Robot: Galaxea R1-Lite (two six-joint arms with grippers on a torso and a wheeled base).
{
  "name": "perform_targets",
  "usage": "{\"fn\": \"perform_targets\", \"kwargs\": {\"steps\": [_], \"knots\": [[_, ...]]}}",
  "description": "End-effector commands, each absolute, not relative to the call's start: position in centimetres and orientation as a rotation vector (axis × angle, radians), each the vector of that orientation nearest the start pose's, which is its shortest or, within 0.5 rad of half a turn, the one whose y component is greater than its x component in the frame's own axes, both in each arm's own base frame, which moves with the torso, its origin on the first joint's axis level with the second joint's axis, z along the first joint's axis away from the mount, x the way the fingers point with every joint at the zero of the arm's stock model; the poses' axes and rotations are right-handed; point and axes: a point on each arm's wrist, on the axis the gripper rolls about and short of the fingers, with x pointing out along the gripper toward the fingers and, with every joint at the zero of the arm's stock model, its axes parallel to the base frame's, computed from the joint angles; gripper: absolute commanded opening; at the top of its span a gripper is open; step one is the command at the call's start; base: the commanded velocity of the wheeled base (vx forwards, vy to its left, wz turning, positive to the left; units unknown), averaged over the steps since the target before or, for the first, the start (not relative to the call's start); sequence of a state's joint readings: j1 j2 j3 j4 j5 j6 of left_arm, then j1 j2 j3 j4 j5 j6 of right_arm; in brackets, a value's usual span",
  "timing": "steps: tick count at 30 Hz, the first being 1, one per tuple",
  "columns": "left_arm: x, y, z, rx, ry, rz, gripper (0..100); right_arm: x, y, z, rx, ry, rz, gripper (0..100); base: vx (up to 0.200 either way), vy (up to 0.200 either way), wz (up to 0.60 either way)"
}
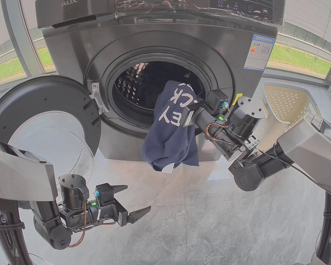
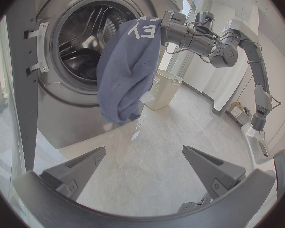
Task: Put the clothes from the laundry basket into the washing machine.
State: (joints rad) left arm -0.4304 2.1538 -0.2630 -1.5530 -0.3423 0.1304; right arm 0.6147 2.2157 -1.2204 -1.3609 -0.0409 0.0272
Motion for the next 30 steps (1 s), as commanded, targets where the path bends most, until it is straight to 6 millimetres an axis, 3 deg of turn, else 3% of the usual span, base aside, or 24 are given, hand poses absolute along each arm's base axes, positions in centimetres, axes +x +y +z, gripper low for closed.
{"fn": "perform_targets", "kwargs": {"steps": [1,3,6,7,10,11,21,30], "knots": [[25.6,-13.4,4.7,0.127,0.19,-0.814,100,35.1,25.6,16.5,0.142,-0.327,0.589,0,0.0,0.0,0.0],[26.8,-14.8,6.5,0.106,0.09,-0.827,100,34.5,26.1,16.0,0.137,-0.308,0.606,0,0.0,0.0,0.0],[27.1,-15.0,6.7,0.1,0.073,-0.826,100,34.4,26.2,15.9,0.136,-0.303,0.609,0,0.0,0.0,0.0],[28.7,-16.6,8.3,0.085,-0.029,-0.817,100,34.1,26.7,15.2,0.134,-0.291,0.624,0,0.0,0.0,0.0],[29.0,-16.9,8.7,0.077,-0.049,-0.81,100,34.1,26.9,14.9,0.133,-0.286,0.628,0,0.0,0.0,0.0],[29.7,-18.1,9.4,0.052,-0.09,-0.818,100,33.9,27.4,14.3,0.129,-0.274,0.638,0,0.0,0.0,0.0],[32.7,-20.7,8.2,0.036,-0.135,-0.79,100,32.7,28.3,14.7,0.137,-0.275,0.667,0,0.0,0.0,0.0],[34.7,-20.7,6.7,0.038,-0.13,-0.748,100,30.9,28.9,15.5,0.151,-0.273,0.686,0,0.0,0.0,0.0]]}}
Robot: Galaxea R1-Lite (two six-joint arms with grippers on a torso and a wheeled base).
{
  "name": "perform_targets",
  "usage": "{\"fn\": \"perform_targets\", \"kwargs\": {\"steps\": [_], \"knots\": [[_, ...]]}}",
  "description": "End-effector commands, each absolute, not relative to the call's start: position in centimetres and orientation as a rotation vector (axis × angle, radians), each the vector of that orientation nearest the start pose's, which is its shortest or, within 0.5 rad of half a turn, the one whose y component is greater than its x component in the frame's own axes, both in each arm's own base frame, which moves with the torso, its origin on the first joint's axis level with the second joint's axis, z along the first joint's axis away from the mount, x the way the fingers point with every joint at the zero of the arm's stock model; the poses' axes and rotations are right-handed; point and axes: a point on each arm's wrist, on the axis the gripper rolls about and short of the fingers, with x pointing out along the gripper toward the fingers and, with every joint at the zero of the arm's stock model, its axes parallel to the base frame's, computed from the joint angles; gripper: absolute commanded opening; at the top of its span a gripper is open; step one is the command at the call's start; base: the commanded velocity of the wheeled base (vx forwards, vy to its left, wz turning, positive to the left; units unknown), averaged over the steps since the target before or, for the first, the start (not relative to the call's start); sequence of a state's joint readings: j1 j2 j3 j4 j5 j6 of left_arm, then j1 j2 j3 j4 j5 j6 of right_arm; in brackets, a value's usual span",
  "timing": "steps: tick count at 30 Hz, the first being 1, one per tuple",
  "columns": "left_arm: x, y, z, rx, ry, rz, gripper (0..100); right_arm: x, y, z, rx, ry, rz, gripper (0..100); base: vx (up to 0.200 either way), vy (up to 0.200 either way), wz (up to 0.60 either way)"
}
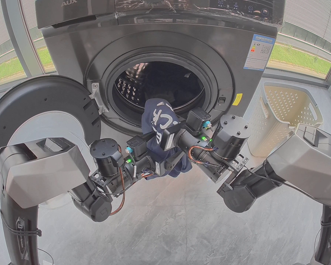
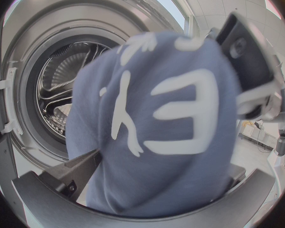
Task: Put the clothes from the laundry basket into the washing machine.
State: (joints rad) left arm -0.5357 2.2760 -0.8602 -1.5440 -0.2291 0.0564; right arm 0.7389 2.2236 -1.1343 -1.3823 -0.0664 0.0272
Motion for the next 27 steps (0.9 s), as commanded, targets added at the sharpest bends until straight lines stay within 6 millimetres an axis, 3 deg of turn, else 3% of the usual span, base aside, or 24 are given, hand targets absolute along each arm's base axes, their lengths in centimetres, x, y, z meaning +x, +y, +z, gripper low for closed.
{"fn": "perform_targets", "kwargs": {"steps": [1,8,16,17,22,27], "knots": [[35.0,-20.6,6.8,0.037,-0.136,-0.738,100,30.8,28.9,15.6,0.152,-0.274,0.681,0,0.0,0.0,0.0],[36.4,-20.3,6.8,0.034,-0.153,-0.693,100,29.3,29.6,16.1,0.163,-0.269,0.7,0,0.0,0.0,0.0],[37.4,-19.8,7.0,0.024,-0.173,-0.639,100,29.2,29.3,16.2,0.164,-0.267,0.688,0,0.0,0.0,0.0],[37.5,-19.8,7.1,0.022,-0.176,-0.637,0,29.2,29.3,16.2,0.167,-0.266,0.684,0,0.0,0.0,0.0],[37.5,-19.7,7.3,0.019,-0.183,-0.623,0,29.6,28.7,16.0,0.167,-0.255,0.66,0,0.0,0.0,0.0],[37.6,-18.7,8.4,-0.002,-0.204,-0.596,0,31.2,25.5,16.3,0.183,-0.239,0.556,0,0.0,0.0,0.0]]}}
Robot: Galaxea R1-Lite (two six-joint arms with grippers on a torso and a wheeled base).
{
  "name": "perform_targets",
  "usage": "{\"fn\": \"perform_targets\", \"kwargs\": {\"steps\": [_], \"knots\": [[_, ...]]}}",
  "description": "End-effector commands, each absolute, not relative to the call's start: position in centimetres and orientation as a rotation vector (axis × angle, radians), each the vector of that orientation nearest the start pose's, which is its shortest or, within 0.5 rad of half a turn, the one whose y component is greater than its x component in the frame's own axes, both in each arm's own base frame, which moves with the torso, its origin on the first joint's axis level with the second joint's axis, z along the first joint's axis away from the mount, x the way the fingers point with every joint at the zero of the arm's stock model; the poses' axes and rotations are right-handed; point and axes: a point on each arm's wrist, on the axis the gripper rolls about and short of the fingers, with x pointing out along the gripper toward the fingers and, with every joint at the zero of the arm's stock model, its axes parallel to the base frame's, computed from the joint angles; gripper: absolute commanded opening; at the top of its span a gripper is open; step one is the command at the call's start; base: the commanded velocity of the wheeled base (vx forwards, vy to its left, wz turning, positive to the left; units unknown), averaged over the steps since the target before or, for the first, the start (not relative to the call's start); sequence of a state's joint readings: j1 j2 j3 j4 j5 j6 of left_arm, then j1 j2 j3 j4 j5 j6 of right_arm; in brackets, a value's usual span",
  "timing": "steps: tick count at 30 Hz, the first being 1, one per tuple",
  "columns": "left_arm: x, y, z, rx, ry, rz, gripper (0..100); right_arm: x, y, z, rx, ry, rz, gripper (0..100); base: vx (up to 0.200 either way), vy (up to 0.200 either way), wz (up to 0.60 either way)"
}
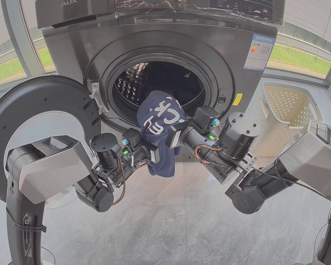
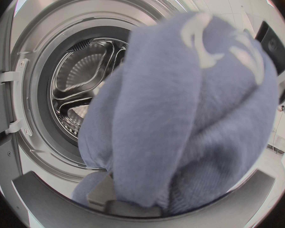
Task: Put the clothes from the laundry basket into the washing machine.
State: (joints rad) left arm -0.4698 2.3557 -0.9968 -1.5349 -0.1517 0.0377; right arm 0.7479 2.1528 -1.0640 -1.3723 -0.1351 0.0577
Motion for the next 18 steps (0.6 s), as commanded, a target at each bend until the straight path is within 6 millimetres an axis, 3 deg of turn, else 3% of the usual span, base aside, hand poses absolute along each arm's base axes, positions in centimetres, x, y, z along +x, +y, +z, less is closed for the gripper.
{"fn": "perform_targets", "kwargs": {"steps": [1,5,10,16,17,18], "knots": [[37.6,-18.4,8.6,-0.002,-0.206,-0.592,0,31.5,25.0,16.1,0.181,-0.231,0.543,0,0.0,0.0,0.0],[37.3,-17.8,9.6,-0.012,-0.223,-0.583,0,32.0,23.6,14.6,0.174,-0.179,0.507,0,0.0,0.0,0.0],[36.2,-17.5,11.0,-0.032,-0.23,-0.591,0,32.1,23.8,12.5,0.169,-0.12,0.508,0,0.0,0.0,0.0],[35.1,-17.4,11.6,-0.044,-0.225,-0.584,0,31.9,24.4,12.5,0.185,-0.143,0.527,0,0.0,0.0,0.0],[34.9,-17.4,11.8,-0.045,-0.228,-0.586,0,31.9,24.3,12.5,0.185,-0.143,0.527,100,0.0,0.0,0.0],[34.7,-17.4,11.8,-0.046,-0.225,-0.588,0,31.8,24.3,12.8,0.192,-0.151,0.529,100,0.0,0.0,0.0]]}}
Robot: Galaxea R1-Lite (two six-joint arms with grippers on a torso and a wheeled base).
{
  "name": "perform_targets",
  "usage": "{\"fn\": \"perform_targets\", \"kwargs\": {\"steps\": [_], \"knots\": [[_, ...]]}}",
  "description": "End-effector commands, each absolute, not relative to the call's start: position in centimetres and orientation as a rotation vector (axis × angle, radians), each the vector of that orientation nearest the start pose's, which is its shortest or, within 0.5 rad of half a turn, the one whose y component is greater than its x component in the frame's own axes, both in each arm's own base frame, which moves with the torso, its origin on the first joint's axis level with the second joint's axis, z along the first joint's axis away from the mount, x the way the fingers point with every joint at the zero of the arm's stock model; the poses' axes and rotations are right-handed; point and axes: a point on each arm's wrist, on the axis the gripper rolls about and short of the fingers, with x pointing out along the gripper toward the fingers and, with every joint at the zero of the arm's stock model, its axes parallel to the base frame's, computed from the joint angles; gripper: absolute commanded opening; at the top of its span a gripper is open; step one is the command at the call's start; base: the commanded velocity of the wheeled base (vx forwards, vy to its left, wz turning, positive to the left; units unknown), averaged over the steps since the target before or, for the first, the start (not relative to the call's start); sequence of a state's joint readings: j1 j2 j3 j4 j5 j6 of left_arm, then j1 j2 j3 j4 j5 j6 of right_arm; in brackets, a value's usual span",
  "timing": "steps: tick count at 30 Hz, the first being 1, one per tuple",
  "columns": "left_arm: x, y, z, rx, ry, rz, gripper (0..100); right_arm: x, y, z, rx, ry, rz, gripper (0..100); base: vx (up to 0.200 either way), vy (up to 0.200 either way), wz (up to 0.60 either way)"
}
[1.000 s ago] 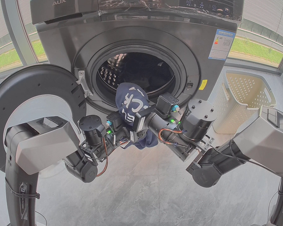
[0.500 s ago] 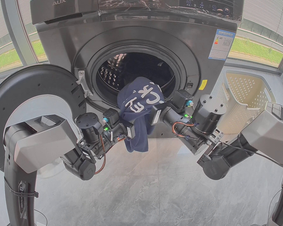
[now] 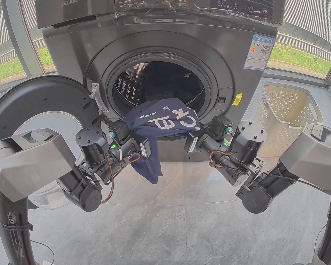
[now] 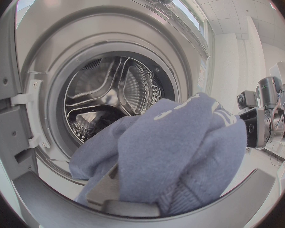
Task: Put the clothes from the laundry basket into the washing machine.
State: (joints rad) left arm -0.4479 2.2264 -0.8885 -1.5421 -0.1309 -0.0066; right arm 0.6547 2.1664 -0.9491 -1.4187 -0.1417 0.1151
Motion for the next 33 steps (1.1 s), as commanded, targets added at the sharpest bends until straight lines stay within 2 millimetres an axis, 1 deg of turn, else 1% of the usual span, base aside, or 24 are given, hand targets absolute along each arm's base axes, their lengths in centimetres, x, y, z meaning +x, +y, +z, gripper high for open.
{"fn": "perform_targets", "kwargs": {"steps": [1,4,5,8,9,10,12,13,14,15,16,17,22,25,27,33], "knots": [[34.5,-17.3,12.0,-0.049,-0.224,-0.586,0,31.6,24.3,12.8,0.196,-0.149,0.535,100,0.0,0.0,0.0],[33.4,-16.9,12.7,-0.05,-0.222,-0.589,0,30.4,23.4,13.2,0.183,-0.132,0.543,100,0.0,0.0,0.0],[32.3,-16.5,13.4,-0.052,-0.222,-0.582,0,28.7,22.5,12.6,0.151,-0.083,0.574,100,0.0,0.0,0.0],[30.4,-16.0,14.1,-0.066,-0.205,-0.566,0,26.3,21.3,11.5,0.1,-0.013,0.636,100,0.0,0.0,0.0],[29.0,-15.6,14.4,-0.083,-0.187,-0.571,0,24.7,20.5,10.7,0.07,0.026,0.675,100,0.0,0.0,0.0],[28.6,-15.5,14.4,-0.088,-0.179,-0.575,0,24.2,20.2,10.5,0.063,0.037,0.686,100,0.0,0.0,0.0],[26.3,-14.8,14.2,-0.112,-0.131,-0.599,0,21.6,19.3,9.0,0.038,0.104,0.742,100,0.0,0.0,0.0],[25.6,-14.5,14.0,-0.108,-0.114,-0.604,0,20.6,19.0,8.5,0.031,0.134,0.757,100,0.0,0.0,0.0],[25.0,-14.3,13.9,-0.108,-0.099,-0.61,0,20.1,18.7,8.0,0.024,0.162,0.761,100,0.0,0.0,0.0],[25.0,-14.3,13.9,-0.108,-0.099,-0.61,0,20.1,18.7,8.0,0.024,0.162,0.761,100,0.0,0.0,0.0],[24.5,-14.1,13.5,-0.103,-0.078,-0.625,0,19.8,18.3,7.5,0.013,0.19,0.751,100,0.0,0.0,0.0],[24.4,-14.0,13.4,-0.093,-0.072,-0.632,0,19.8,18.1,7.5,0.015,0.193,0.744,100,0.0,0.0,0.0],[23.6,-13.6,13.6,-0.098,-0.071,-0.635,0,19.5,17.2,8.7,0.027,0.156,0.725,100,0.0,0.0,0.0],[23.2,-13.3,13.8,-0.1,-0.073,-0.632,0,19.8,15.6,8.9,0.023,0.156,0.676,100,0.0,0.0,0.0],[23.1,-13.2,13.7,-0.1,-0.068,-0.631,0,20.1,14.9,9.0,0.024,0.15,0.649,100,0.0,0.0,0.0],[23.0,-13.1,13.6,-0.096,-0.062,-0.629,0,20.6,14.5,9.1,0.027,0.146,0.627,100,0.0,0.0,0.0]]}}
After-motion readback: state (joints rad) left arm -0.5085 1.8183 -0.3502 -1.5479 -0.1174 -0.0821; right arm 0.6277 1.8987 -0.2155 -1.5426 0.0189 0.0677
